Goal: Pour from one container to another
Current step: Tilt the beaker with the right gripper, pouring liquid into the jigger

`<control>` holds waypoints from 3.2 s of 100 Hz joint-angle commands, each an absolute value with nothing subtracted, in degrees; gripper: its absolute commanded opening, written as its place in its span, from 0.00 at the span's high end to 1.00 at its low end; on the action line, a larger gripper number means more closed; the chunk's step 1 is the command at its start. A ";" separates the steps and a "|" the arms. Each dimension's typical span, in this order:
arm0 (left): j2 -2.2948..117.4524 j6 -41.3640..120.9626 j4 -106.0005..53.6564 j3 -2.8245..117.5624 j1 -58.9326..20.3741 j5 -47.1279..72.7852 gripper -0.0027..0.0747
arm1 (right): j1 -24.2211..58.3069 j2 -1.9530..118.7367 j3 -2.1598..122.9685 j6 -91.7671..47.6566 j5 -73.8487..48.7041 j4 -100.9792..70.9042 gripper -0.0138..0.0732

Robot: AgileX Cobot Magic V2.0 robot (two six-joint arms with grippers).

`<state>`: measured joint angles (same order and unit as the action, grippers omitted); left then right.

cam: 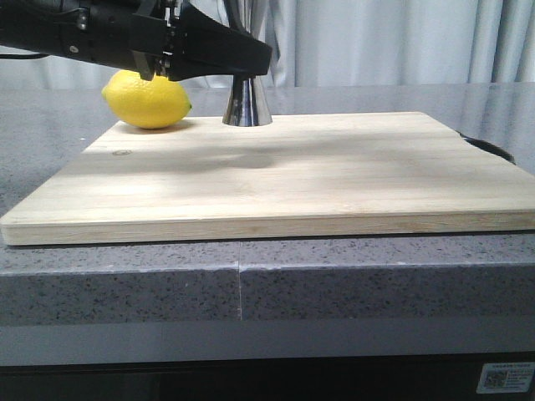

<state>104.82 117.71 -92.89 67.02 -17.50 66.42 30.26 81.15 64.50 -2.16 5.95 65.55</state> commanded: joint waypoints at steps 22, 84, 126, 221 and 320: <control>101.67 117.59 -96.98 68.71 -18.04 72.69 0.99 | 30.32 78.76 66.74 -2.35 6.43 68.38 0.59; 101.67 117.59 -96.98 68.71 -18.04 72.69 0.99 | 30.32 78.76 66.74 -2.35 6.19 72.10 0.59; 101.67 117.59 -96.98 68.71 -18.04 72.69 0.99 | 30.32 78.76 66.74 -2.35 6.11 74.74 0.59; 101.67 117.59 -96.98 68.71 -18.04 72.69 0.99 | 30.32 78.76 66.74 -2.35 5.94 79.54 0.59; 101.67 117.59 -96.98 68.71 -18.04 72.69 0.99 | 30.32 78.76 66.74 -2.35 5.94 82.68 0.59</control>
<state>104.82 117.71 -92.56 67.02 -17.50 66.42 30.26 81.15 64.50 -2.16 5.14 82.39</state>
